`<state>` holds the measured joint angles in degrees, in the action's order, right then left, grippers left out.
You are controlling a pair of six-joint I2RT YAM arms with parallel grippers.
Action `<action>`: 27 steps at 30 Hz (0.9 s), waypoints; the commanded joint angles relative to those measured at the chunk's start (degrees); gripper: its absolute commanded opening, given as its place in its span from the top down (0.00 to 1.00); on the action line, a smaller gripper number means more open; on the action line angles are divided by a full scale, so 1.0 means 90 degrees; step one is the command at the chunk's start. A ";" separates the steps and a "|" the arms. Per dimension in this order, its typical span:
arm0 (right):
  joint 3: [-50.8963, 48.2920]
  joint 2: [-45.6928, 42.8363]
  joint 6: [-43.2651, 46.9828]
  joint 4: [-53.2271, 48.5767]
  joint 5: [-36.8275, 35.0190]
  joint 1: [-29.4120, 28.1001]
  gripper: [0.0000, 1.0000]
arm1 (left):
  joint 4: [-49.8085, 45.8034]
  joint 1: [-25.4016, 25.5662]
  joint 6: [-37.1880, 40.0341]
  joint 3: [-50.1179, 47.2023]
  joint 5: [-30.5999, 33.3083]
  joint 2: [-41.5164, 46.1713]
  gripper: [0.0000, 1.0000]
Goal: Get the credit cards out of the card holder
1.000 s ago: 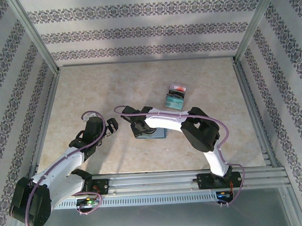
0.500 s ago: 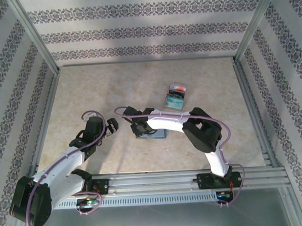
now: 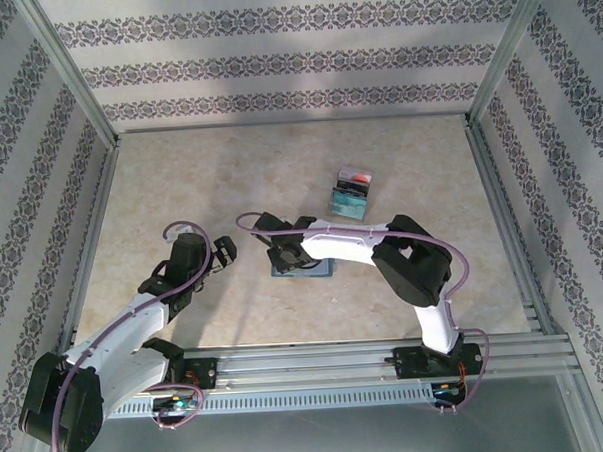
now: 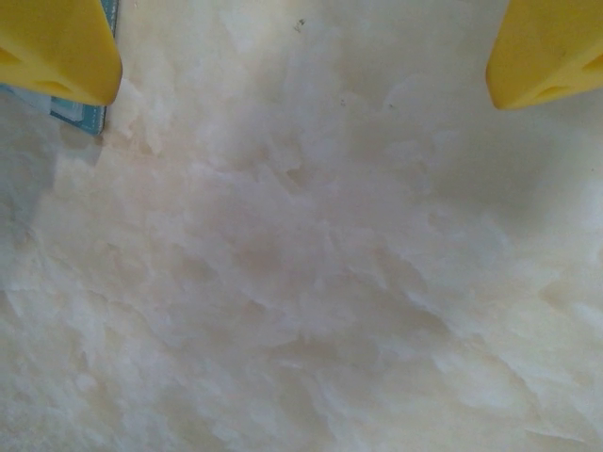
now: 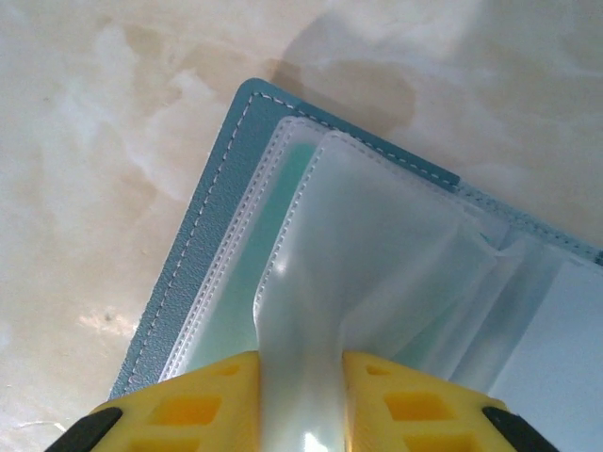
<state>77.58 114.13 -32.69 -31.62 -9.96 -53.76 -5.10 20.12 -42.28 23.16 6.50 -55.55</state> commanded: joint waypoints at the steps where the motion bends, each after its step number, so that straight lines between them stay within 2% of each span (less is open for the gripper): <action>1: -0.0199 -0.0265 -0.0037 -0.0398 -0.0532 0.0016 0.69 | 0.0112 -0.0087 0.0181 0.0191 -0.0058 0.0107 0.01; 11: -0.0702 -0.0781 -0.0224 -0.0452 -0.0955 0.0033 0.64 | 0.0325 -0.0090 0.0312 0.0285 -0.0355 -0.0046 0.01; 27: -0.1460 -0.1413 -0.0509 -0.0462 -0.1171 0.0353 0.63 | 0.0286 -0.0037 0.0528 0.0434 -0.0575 0.0027 0.00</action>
<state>65.80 104.09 -35.92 -34.46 -18.52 -51.29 -3.60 20.12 -39.00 25.28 2.39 -55.66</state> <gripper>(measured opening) 0.365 0.994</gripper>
